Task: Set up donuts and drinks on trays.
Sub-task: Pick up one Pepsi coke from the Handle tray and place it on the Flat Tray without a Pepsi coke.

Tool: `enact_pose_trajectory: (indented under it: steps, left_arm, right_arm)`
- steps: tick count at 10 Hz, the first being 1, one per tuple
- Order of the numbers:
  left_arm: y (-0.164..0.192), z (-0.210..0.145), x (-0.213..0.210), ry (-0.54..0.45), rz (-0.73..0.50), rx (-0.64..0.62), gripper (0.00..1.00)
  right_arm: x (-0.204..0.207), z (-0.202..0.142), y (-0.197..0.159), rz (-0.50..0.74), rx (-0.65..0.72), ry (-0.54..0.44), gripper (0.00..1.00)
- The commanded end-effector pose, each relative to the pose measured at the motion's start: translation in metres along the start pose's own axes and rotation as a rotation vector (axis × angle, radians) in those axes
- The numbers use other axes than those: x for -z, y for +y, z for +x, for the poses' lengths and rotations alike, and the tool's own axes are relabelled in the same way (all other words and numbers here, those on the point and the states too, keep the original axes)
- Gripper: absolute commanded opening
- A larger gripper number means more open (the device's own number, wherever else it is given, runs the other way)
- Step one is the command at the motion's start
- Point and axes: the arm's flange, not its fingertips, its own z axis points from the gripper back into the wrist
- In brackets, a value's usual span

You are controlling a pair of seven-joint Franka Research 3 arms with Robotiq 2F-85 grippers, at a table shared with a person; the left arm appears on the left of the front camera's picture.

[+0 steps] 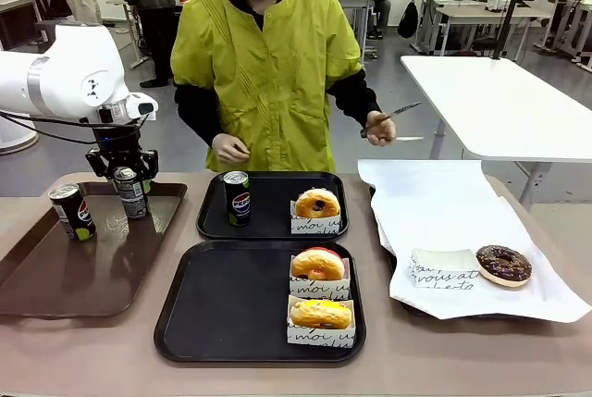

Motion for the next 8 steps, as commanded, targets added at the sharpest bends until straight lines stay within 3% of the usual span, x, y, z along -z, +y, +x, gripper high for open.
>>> enact_pose_trajectory:
  steps: [1,2,4,5,8]
  left_arm:
    - [0.004,-0.003,0.004,-0.015,-0.006,0.017,0.00]
    - [0.004,-0.001,0.004,-0.012,-0.005,0.022,0.11]
    - [0.005,-0.003,0.002,-0.004,0.000,0.026,0.00]
    - [0.005,-0.007,-0.017,0.051,-0.006,0.008,0.00]
    - [0.003,-0.074,-0.133,0.057,-0.057,0.116,0.00]
  right_arm:
    - [0.000,0.000,0.001,0.006,-0.004,0.000,1.00]
    - [0.000,0.000,0.001,0.006,-0.004,0.000,1.00]
    - [0.000,0.000,0.001,0.006,-0.004,0.000,1.00]
    - [0.000,0.000,0.001,0.006,-0.004,0.000,1.00]
    - [0.000,0.000,0.001,0.006,-0.004,0.000,1.00]
